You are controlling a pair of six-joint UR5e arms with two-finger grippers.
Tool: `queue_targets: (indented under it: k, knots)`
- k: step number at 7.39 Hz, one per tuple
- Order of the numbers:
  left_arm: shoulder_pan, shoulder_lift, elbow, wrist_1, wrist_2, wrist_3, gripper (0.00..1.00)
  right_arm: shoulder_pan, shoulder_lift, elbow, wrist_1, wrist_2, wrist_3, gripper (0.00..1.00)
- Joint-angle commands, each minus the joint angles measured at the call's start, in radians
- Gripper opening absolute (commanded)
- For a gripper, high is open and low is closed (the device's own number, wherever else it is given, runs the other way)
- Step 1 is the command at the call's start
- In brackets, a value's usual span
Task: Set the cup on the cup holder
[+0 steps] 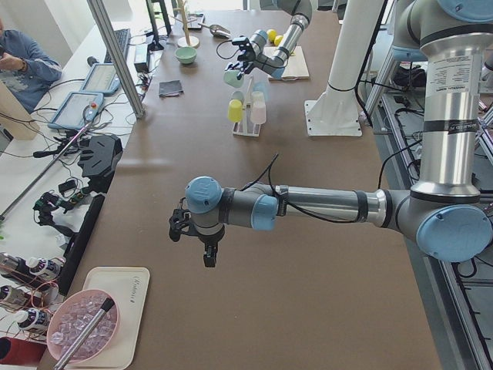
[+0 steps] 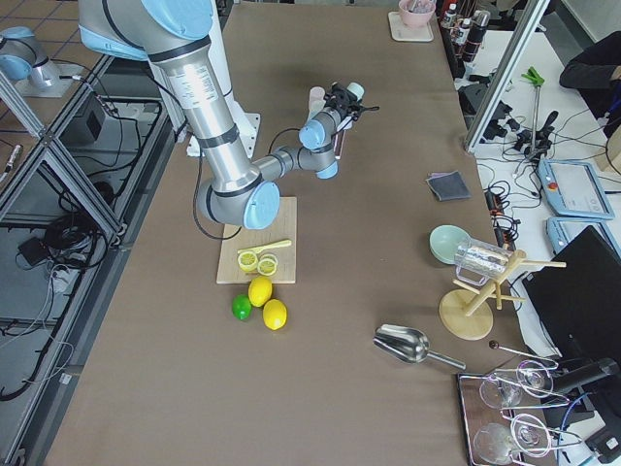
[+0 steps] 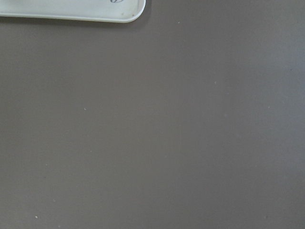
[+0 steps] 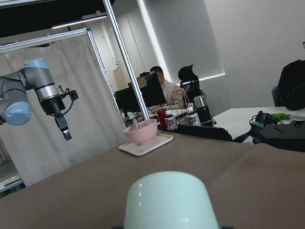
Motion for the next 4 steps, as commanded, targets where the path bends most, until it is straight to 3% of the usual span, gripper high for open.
queue_targets:
  k: [1,4]
  knots:
    - [-0.004,0.008,0.001,0.004,0.028,0.019,0.99,-0.007,-0.006,-0.011,0.029,0.000,0.014,0.00]
    - [-0.007,0.063,-0.037,-0.001,0.030,0.021,0.99,-0.007,-0.014,-0.029,0.055,0.000,0.023,0.00]
